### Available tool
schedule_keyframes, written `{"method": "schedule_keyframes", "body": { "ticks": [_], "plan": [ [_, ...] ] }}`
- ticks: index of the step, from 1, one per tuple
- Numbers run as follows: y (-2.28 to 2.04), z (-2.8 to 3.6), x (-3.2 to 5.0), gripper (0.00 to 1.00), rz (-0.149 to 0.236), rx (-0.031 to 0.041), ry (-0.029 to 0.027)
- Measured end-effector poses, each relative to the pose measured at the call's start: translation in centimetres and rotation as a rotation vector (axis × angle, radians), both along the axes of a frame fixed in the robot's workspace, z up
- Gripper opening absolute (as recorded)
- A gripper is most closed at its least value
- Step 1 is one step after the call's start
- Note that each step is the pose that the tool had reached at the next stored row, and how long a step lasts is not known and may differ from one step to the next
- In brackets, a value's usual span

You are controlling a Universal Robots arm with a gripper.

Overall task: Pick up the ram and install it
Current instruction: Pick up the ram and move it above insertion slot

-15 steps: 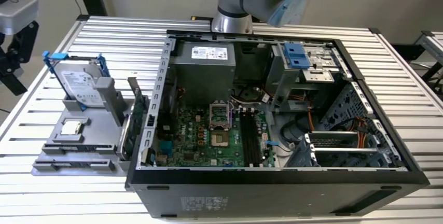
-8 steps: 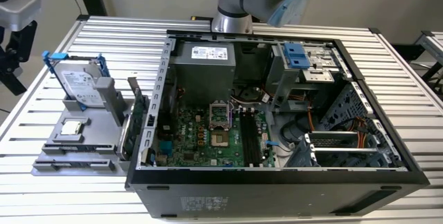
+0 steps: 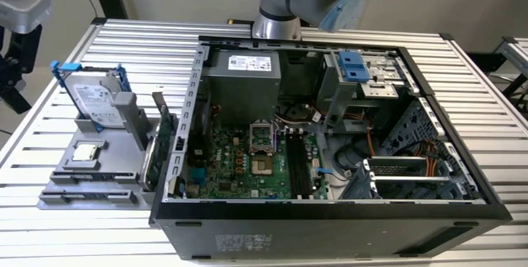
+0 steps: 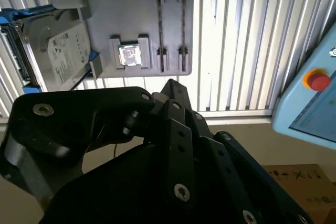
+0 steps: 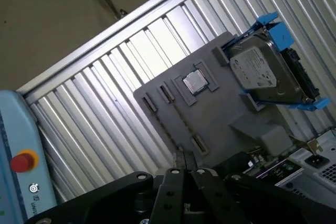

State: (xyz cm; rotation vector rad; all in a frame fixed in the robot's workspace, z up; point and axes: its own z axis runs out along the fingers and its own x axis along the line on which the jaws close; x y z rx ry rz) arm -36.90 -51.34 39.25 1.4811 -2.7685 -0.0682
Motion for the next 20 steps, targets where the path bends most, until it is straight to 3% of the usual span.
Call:
{"method": "schedule_keyframes", "body": {
  "ticks": [10,20],
  "plan": [
    [0.0,0.01,0.01,0.0,0.108,-0.0001,0.0002],
    [0.0,0.01,0.0,0.0,0.286,-0.0001,0.0001]
  ]
}}
